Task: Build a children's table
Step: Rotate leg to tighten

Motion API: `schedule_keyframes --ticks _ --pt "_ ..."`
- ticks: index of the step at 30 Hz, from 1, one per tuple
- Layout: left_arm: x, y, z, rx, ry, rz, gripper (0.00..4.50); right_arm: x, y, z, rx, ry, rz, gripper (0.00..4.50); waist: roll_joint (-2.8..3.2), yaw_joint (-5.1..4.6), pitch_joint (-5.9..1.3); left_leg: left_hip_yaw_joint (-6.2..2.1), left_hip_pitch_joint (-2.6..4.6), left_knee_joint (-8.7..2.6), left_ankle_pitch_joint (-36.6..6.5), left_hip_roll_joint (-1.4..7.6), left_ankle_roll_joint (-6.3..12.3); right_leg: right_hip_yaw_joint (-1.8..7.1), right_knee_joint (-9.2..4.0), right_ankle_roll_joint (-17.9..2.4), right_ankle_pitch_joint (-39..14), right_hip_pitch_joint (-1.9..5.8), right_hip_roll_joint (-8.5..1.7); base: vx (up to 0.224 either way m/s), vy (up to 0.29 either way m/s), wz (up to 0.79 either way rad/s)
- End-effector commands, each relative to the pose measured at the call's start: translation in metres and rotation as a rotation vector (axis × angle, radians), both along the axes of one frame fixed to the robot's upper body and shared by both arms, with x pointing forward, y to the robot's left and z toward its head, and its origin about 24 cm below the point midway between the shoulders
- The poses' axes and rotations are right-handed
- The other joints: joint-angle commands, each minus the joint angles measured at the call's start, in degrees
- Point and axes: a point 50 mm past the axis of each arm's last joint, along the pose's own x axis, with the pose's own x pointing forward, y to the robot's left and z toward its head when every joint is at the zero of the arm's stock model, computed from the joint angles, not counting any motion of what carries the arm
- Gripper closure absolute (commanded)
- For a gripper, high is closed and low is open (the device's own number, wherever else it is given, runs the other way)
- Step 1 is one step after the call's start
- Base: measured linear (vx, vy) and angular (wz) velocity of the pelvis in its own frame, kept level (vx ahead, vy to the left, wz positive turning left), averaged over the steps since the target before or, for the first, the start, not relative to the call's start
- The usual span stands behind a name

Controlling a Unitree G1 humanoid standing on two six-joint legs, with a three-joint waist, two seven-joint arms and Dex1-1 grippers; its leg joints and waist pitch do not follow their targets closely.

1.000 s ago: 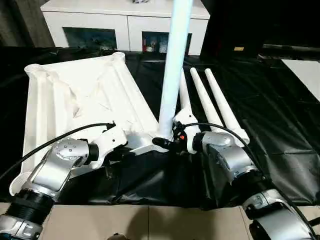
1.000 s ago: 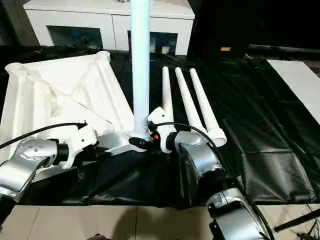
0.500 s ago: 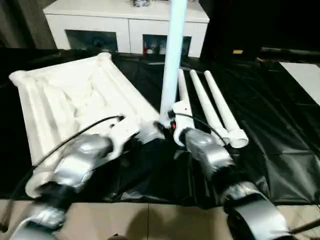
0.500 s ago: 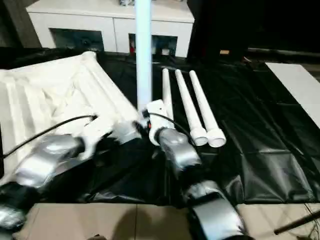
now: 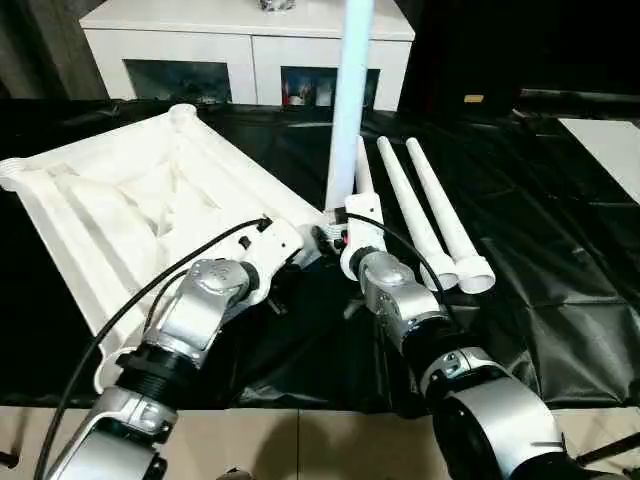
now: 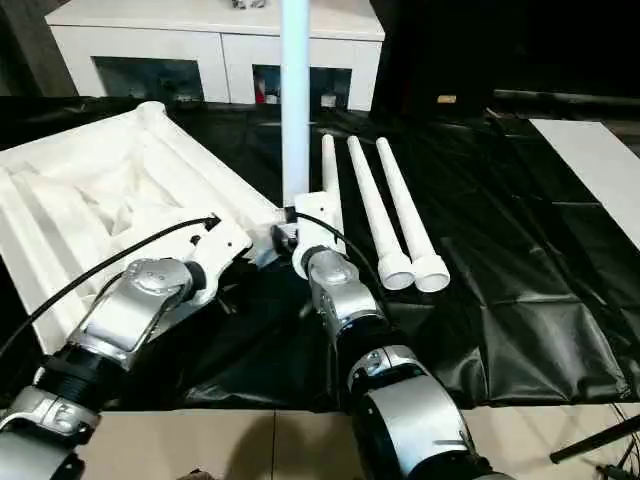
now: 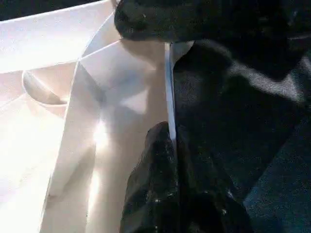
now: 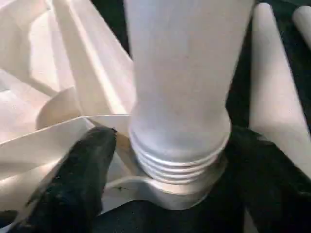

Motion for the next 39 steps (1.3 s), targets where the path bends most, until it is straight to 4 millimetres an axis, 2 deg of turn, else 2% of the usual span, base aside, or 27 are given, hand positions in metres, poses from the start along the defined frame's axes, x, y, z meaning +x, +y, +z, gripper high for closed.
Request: schedule_keyframes --ticks 1,4,9,10,12,13,15,19,22,23,26,36,39 --pt "-0.005 0.009 0.001 0.013 -0.017 -0.045 4.50 0.003 -0.008 0.013 0.003 -0.047 0.102 0.59 0.76 0.14 -3.84 -0.04 0.34 -3.89 -9.17 0.49 0.03 1.75 -3.46 -12.33 1.86 3.23 -2.63 0.000 0.000 0.00" --pt "-0.013 0.019 0.000 0.023 0.007 -0.097 4.50 0.001 -0.023 0.017 -0.006 -0.063 0.205 0.59 0.76 0.39 -3.89 0.01 0.44 -3.80 -8.44 0.62 1.02 1.72 -3.40 -12.80 3.53 3.33 -2.59 0.000 0.000 0.00" --pt "-0.025 0.031 0.000 0.020 0.032 -0.232 4.50 -0.006 -0.036 0.020 -0.072 -0.082 0.373 0.59 0.74 0.41 -3.76 0.11 0.65 -3.92 -9.44 0.73 0.86 1.73 -3.58 -13.83 1.67 3.07 -2.60 0.000 0.000 0.00" --pt "-0.033 0.038 0.000 0.011 0.064 -0.302 4.50 -0.012 -0.041 0.022 -0.089 -0.081 0.478 0.59 0.62 0.51 -3.63 0.12 0.59 -3.98 -9.88 0.73 0.76 1.78 -3.69 -13.66 0.72 3.10 -2.64 0.000 0.000 0.00" --pt "-0.037 0.044 0.000 0.020 0.091 -0.328 4.50 -0.017 -0.043 0.022 -0.096 -0.073 0.554 0.59 0.63 0.62 -3.67 0.09 0.58 -3.99 -9.95 0.79 1.01 1.79 -3.52 -13.44 1.17 3.16 -2.55 0.000 0.000 0.00" --pt "-0.040 0.048 0.001 0.025 0.103 -0.351 4.50 -0.023 -0.044 0.022 -0.097 -0.057 0.625 0.59 0.59 0.48 -3.51 0.17 0.64 -4.07 -10.56 0.77 1.27 1.82 -3.66 -13.47 0.66 3.01 -2.43 0.000 0.000 0.00" --pt "-0.044 0.057 0.005 0.014 0.123 -0.378 4.50 -0.038 -0.048 0.019 -0.112 -0.015 0.783 0.59 0.39 0.82 -3.38 0.18 0.74 -4.15 -11.40 0.90 1.47 1.80 -3.84 -13.08 -1.27 3.05 -2.44 0.000 0.000 0.00" --pt "-0.046 0.065 0.008 0.006 0.147 -0.399 4.50 -0.049 -0.049 0.015 -0.135 0.019 0.878 0.59 0.14 0.67 -3.31 0.19 0.81 -4.35 -12.97 0.95 0.52 1.92 -4.08 -13.27 -4.67 2.73 -2.77 0.000 0.000 0.00" --pt "-0.046 0.071 0.011 0.014 0.151 -0.406 4.50 -0.056 -0.048 0.013 -0.131 0.046 0.929 0.59 0.18 0.71 -3.36 0.12 0.78 -4.31 -12.01 0.92 0.49 2.00 -3.94 -13.17 -3.88 2.79 -2.73 0.000 0.000 0.00" --pt "-0.046 0.071 0.012 0.014 0.152 -0.407 4.50 -0.055 -0.048 0.013 -0.132 0.047 0.926 0.59 0.04 0.78 -3.39 0.15 0.81 -4.28 -11.51 0.93 0.60 1.98 -3.90 -13.17 -3.34 2.79 -2.73 0.000 0.000 0.00" --pt "-0.046 0.072 0.015 0.009 0.159 -0.425 4.50 -0.053 -0.048 0.013 -0.130 0.049 0.889 0.59 0.17 0.74 -3.50 0.17 0.78 -4.18 -10.20 0.88 0.68 1.92 -3.65 -13.86 -0.99 2.78 -2.70 0.000 0.000 0.00" --pt "-0.048 0.066 0.016 -0.019 0.166 -0.462 4.50 -0.043 -0.041 0.006 -0.110 0.041 0.784 0.59 0.45 0.69 -3.57 0.19 0.94 -4.22 -10.63 0.85 -0.45 1.88 -3.50 -14.49 -0.11 2.71 -2.67 0.000 0.000 0.00" --pt "-0.048 0.065 0.016 -0.020 0.171 -0.465 4.50 -0.043 -0.039 0.005 -0.106 0.049 0.788 0.59 0.32 0.75 -3.55 0.15 0.88 -4.26 -10.86 0.85 -0.48 1.89 -3.50 -14.05 -0.29 2.85 -2.72 0.000 0.000 0.00"
